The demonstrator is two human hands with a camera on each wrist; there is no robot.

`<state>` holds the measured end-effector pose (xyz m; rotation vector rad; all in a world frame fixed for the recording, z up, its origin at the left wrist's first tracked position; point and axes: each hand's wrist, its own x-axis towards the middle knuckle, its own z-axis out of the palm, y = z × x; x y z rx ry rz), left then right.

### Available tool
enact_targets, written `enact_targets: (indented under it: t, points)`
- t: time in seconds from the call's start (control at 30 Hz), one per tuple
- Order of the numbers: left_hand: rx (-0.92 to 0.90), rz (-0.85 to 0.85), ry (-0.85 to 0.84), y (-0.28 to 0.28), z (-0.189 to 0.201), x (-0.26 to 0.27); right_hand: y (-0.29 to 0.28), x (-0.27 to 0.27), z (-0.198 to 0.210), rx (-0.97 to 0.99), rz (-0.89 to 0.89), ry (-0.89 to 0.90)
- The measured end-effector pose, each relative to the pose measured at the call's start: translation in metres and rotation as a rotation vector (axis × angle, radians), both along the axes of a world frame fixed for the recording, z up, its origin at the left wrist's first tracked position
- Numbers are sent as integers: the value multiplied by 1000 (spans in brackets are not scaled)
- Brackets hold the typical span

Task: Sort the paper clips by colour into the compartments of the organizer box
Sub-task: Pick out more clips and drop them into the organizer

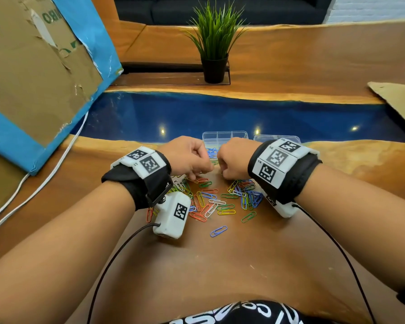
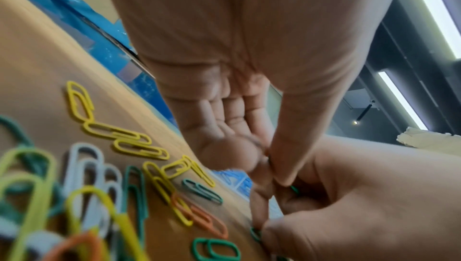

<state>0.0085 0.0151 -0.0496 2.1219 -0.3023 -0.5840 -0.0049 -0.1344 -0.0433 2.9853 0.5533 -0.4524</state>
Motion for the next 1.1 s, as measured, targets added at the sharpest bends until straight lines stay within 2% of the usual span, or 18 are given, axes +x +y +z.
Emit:
enact_targets:
  t: [0.17, 0.3, 0.37, 0.47, 0.53, 0.6, 0.67, 0.73, 0.8, 0.93, 1.03, 1.1]
  points:
    - [-66, -43, 47, 5, -1, 0, -1, 1, 0, -35, 1, 71]
    - [-156, 47, 181, 5, 4, -2, -5, 1, 3, 85, -86, 112]
    - [-199, 114, 258, 3, 6, -4, -9, 1, 8, 308, -219, 175]
    - [-283, 167, 389, 3, 11, -5, -18, 1, 17, 999, -535, 399]
    - [-288, 160, 449, 5, 13, -6, -26, 1, 20, 1347, -658, 528]
    - [-248, 142, 450, 4, 12, -5, -32, 1, 22, 1485, -689, 567]
    - [-192, 131, 399, 1, 9, -4, -36, 0, 22, 1529, -684, 570]
    - [-127, 99, 303, 0, 4, -2, -37, -1, 21, 1505, -674, 568]
    - [-49, 50, 179, 1, -1, 1, -38, -1, 17, 1370, -638, 540]
    - [209, -28, -23, -1, -1, -2, -41, -7, 13, 886, -536, 481]
    - [495, -127, -225, -8, 3, -8, -40, -11, 12, 535, -428, 268]
    - [597, -171, -288, -13, 4, -11, -36, -13, 12, 384, -389, 171]
